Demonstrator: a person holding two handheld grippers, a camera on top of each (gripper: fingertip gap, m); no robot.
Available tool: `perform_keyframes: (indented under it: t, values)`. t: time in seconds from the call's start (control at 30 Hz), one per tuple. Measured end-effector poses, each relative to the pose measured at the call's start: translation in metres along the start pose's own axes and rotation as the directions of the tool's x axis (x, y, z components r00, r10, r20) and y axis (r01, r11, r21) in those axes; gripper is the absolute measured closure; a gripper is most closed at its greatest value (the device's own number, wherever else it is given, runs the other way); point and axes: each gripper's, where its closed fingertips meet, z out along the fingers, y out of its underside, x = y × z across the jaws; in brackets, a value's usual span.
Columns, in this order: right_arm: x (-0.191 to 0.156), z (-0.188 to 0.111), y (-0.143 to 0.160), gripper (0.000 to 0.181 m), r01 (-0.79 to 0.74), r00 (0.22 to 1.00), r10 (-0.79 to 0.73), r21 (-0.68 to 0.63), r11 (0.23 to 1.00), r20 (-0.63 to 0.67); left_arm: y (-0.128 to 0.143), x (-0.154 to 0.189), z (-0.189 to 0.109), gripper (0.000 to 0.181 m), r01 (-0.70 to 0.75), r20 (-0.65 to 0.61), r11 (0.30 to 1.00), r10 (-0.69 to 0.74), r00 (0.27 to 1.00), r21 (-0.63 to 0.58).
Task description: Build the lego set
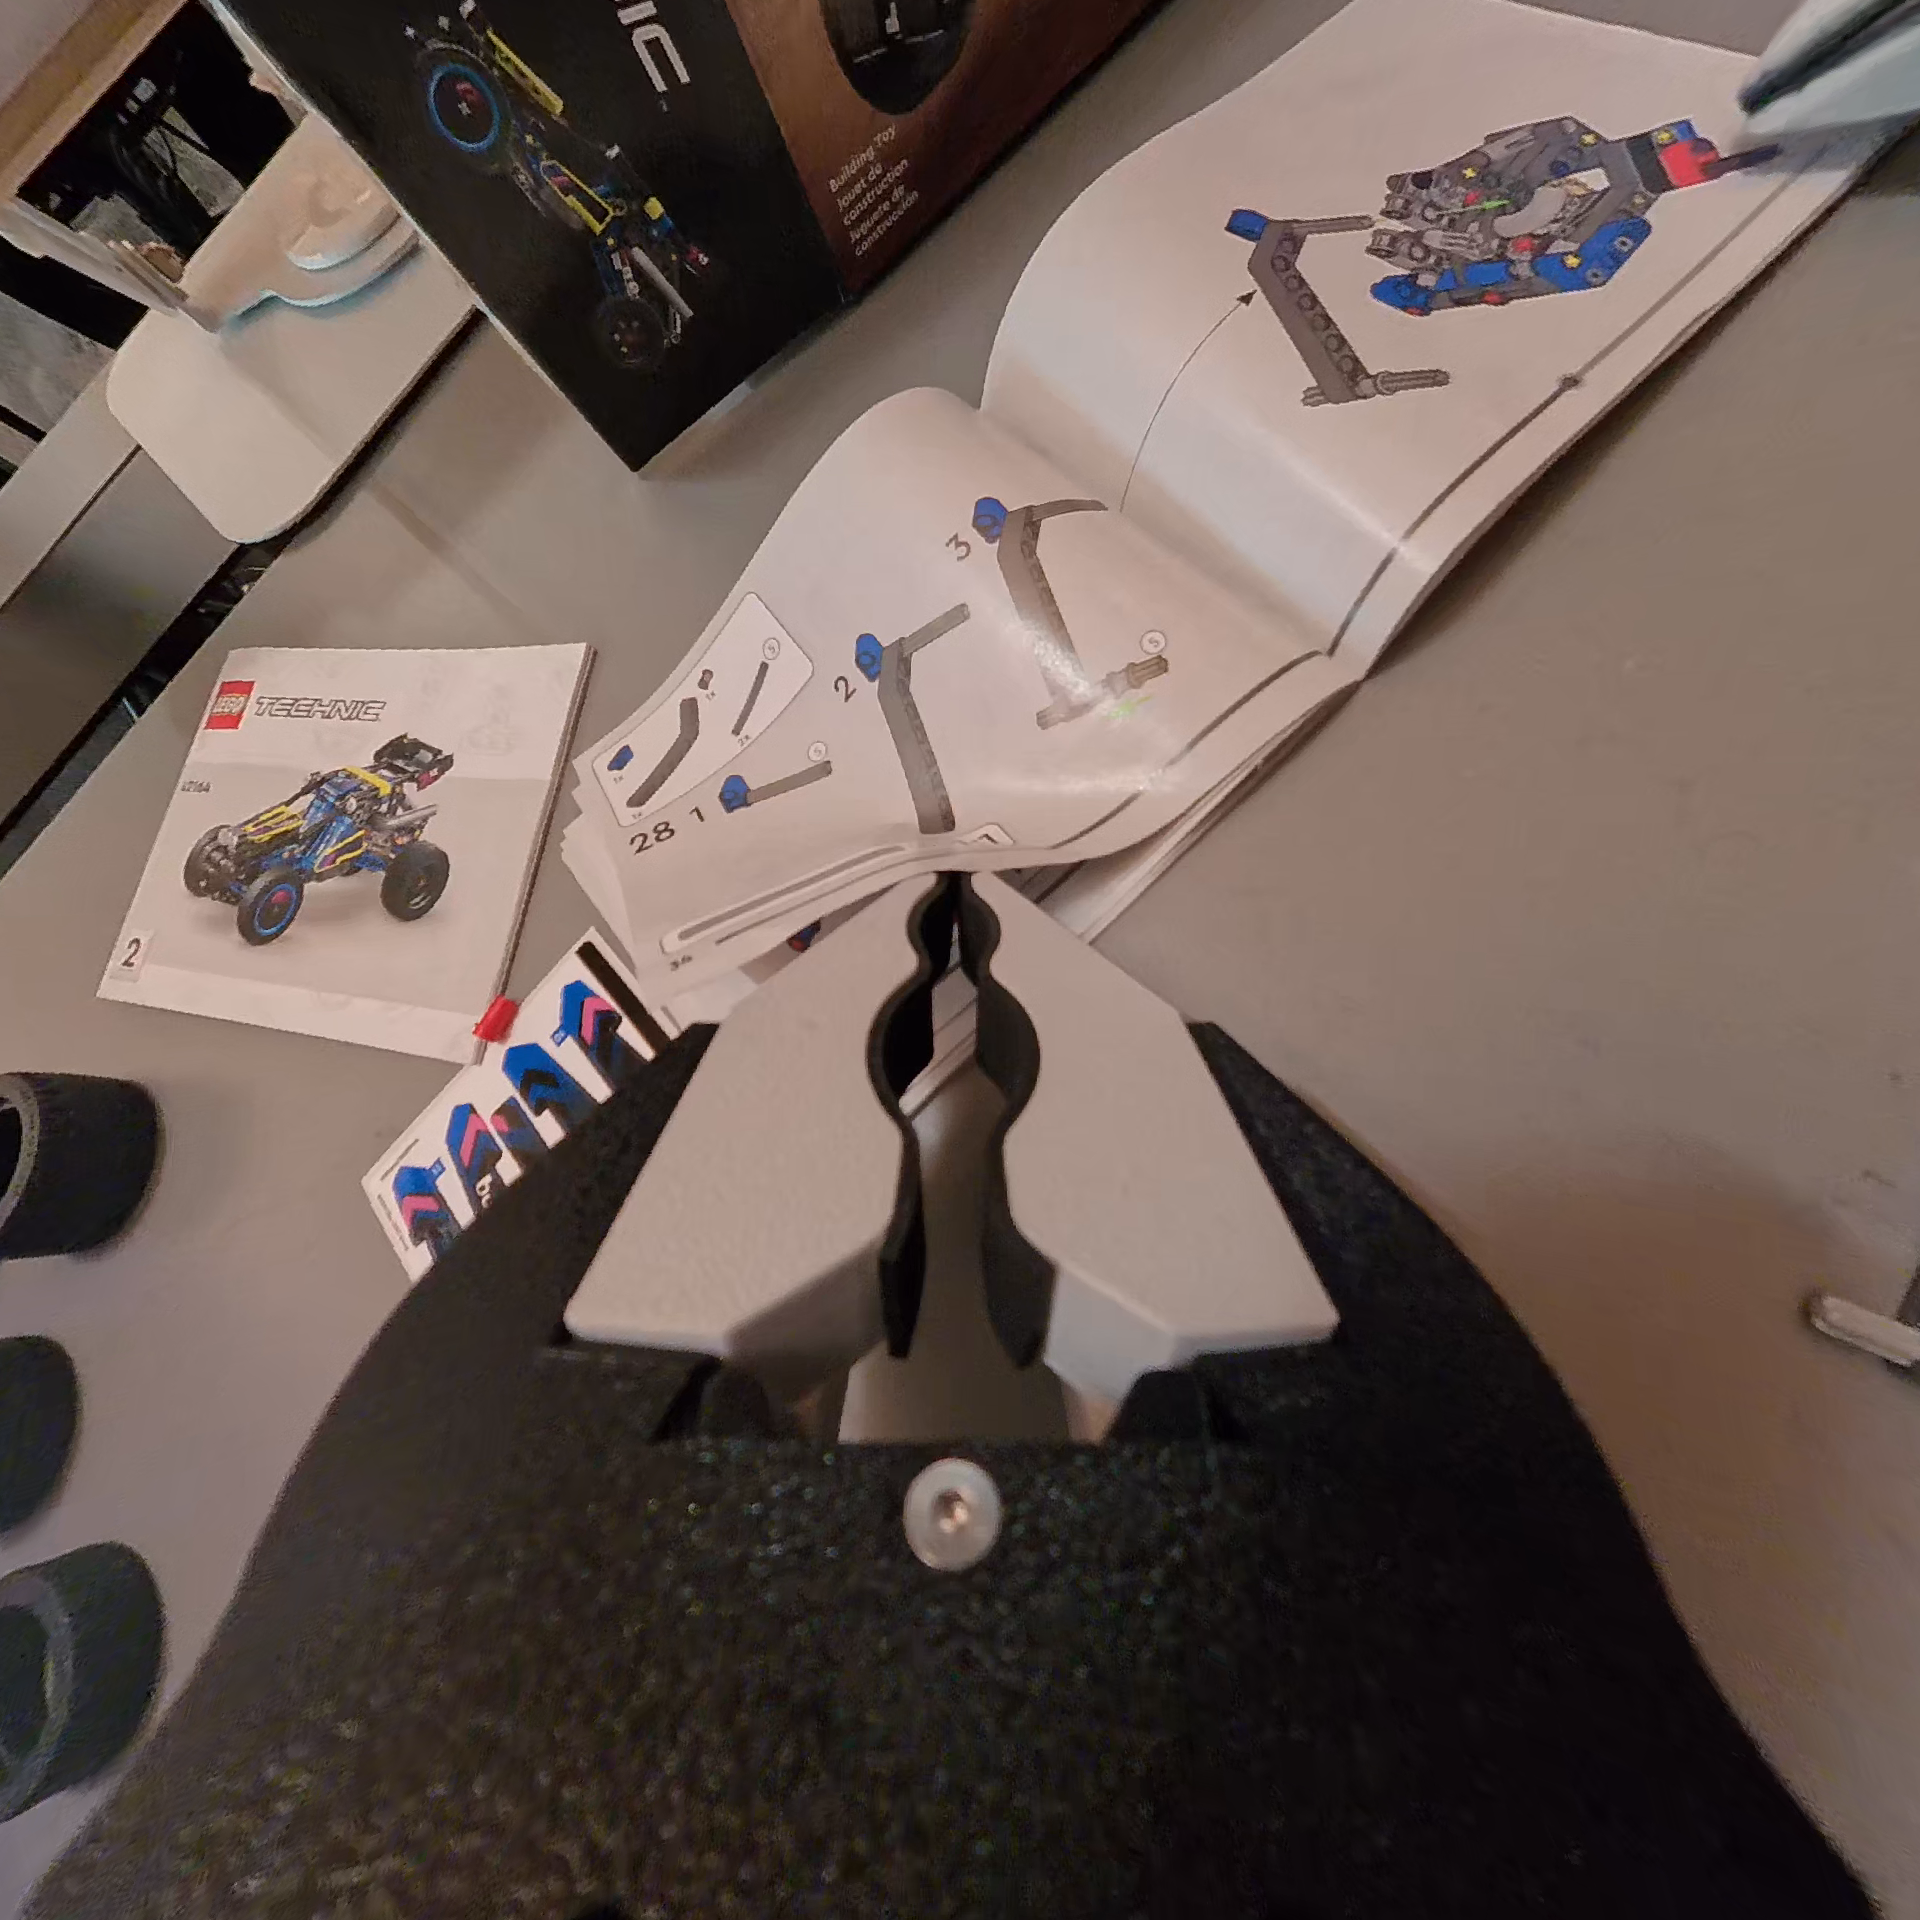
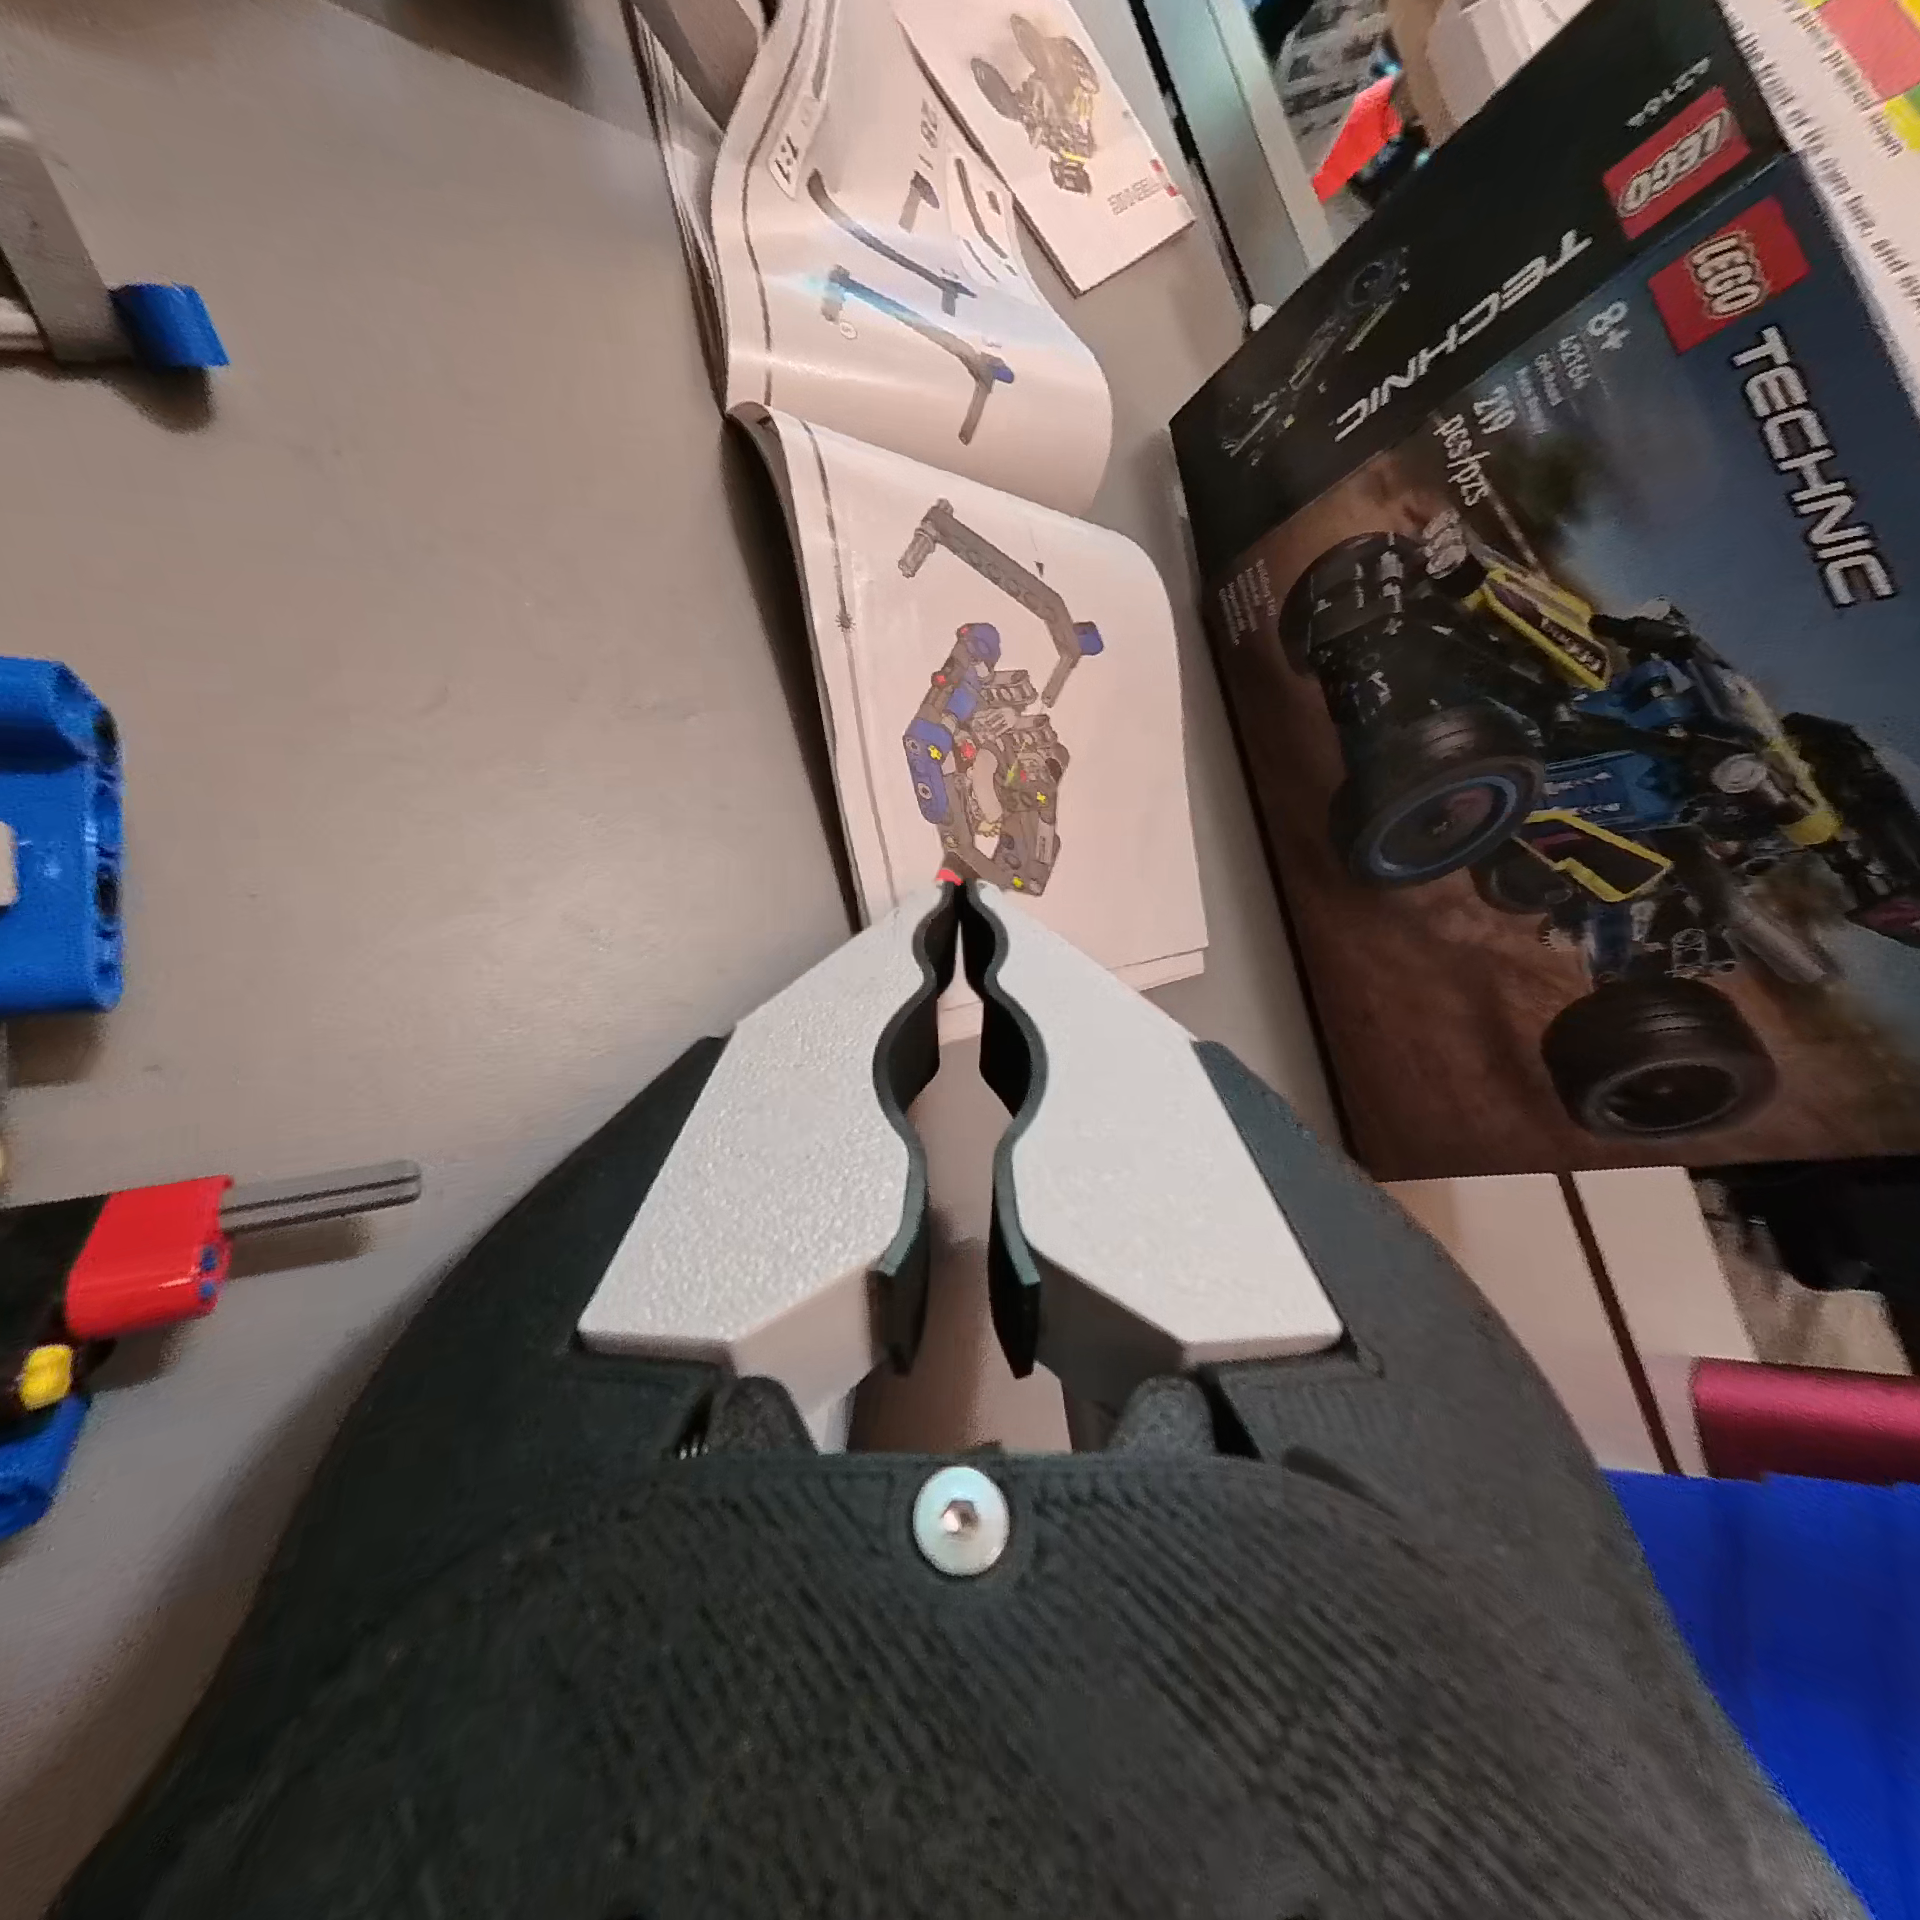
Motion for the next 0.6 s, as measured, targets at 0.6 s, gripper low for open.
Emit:
perform_keyframes:
  t: [0.6]
  values:
    - [0.017,0.016,-0.005,0.174,0.119,0.984,-0.118,-0.005,0.993,-0.133,-0.003,0.008,0.0,0.181,-0.011,-0.017,1.0,0.011,1.0,-0.008]
